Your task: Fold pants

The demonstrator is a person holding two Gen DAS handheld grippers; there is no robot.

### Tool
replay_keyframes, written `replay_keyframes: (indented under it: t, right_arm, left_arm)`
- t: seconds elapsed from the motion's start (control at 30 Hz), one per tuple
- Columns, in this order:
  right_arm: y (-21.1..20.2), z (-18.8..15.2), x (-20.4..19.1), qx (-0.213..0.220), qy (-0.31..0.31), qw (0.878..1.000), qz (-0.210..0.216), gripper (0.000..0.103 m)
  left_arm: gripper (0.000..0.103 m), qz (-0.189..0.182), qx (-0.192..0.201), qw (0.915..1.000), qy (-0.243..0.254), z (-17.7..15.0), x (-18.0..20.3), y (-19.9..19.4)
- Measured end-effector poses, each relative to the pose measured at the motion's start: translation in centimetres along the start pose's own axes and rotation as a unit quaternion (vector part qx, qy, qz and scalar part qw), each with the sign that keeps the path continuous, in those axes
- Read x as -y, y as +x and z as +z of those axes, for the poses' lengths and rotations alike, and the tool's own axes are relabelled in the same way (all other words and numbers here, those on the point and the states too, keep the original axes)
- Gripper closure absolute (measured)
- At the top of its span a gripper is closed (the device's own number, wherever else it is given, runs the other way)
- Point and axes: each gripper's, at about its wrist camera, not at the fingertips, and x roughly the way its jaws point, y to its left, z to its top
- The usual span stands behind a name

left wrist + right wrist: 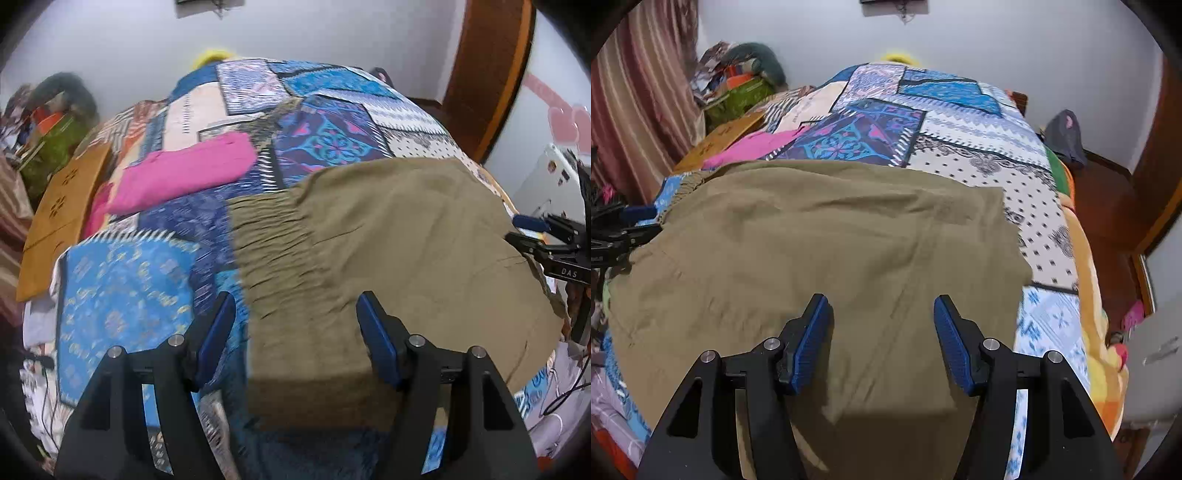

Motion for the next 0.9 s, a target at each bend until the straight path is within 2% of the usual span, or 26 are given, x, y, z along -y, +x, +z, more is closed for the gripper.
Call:
replay_keyframes:
  t: [0.07,0.2,0.37,0.47,0.6,0.73,0.8,0.9]
  right_arm:
    - [-0.8,0.0,0.1,0.002,-0.003,1.0,-0.01,0.047]
    - [-3.3,0.0,-0.5,0.03,-0.005,0.999,-0.014,0.047]
    - [-5.8,0.2,-2.9,0.078,-0.022,0.997,-0.005,0.047]
    - [-6.2,-0.2,-4.8,0.093,-0.051,0.994,-0.009,0.047]
    - [-5.1,-1.0,-6.6,0.079,-0.075,0.994,0.008,0.045]
    - [-2.8,-1.8,-7.1,0.04,-0.092,0.995,0.008,0.045]
    - [-1.7,-2.2,-6.6,0.025,-0.077,0.996,0.025,0.045]
    - [-1.5,-2.1,-5.7,0.018,-0.057,0.997,0.05,0.045]
  left_arm:
    - [0.029,-0.007,0.0,0.9997,-0.024,-0.6,-1.3,-1.1]
    - [0.027,-0.03,0.0,0.9966,-0.076,-1.7,-3.1,-3.1]
    - [0.025,-0.091,-0.006,0.9846,-0.149,-3.3,-4.0,-4.1]
    - [0.025,-0.118,-0.009,0.9802,-0.158,-4.2,-2.8,-4.3]
    - [0.025,-0.135,-0.024,0.9794,-0.148,-5.2,-0.6,-3.8]
    - [0.025,-0.161,-0.05,0.9729,-0.158,-5.8,0.2,-2.5]
    - [0.024,-0.165,-0.052,0.9711,-0.165,-5.9,0.5,-2.1]
    - [0.017,-0.178,-0.051,0.9663,-0.179,-5.8,0.4,-1.7]
